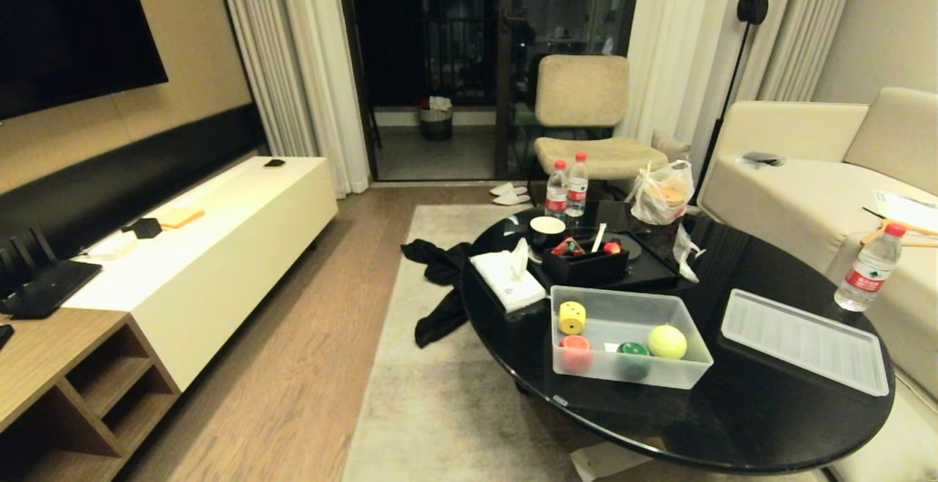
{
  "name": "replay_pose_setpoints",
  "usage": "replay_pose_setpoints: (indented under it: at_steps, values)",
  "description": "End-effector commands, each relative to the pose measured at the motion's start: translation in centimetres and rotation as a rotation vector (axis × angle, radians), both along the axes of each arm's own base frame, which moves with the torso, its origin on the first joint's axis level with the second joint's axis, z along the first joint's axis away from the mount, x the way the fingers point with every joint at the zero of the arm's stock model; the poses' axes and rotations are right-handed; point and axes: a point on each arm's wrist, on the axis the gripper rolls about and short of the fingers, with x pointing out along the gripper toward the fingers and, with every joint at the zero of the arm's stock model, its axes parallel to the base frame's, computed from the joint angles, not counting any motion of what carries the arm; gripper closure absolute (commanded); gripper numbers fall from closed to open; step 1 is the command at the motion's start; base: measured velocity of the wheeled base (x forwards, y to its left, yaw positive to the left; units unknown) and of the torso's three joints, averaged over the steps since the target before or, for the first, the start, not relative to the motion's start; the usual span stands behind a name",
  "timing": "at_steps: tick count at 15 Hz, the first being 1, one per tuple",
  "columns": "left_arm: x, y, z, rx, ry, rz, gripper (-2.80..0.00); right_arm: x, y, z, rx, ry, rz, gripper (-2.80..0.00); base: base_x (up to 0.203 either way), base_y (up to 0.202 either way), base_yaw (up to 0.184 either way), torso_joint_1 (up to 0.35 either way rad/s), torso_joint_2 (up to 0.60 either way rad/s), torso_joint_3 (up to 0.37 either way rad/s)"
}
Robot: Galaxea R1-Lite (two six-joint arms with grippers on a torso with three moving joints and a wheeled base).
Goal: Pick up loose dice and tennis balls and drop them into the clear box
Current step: Find toys out of the box
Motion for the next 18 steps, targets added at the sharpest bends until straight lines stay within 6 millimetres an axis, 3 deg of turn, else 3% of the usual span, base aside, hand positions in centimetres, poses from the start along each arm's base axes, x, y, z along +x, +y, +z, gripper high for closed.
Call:
replay_pose_setpoints:
  at_steps: [1, 18]
  values:
    - [0.02, 0.00, -0.03, 0.000, 0.002, 0.000, 0.00, 0.01, 0.00, -0.04, 0.000, 0.001, 0.000, 0.00, 0.000, 0.098, -0.011, -0.004, 0.01, 0.001]
    - [0.02, 0.00, -0.03, 0.001, 0.002, 0.000, 0.00, 0.00, 0.00, 0.00, 0.000, 0.000, 0.000, 0.00, 0.000, 0.000, 0.000, 0.000, 0.00, 0.000]
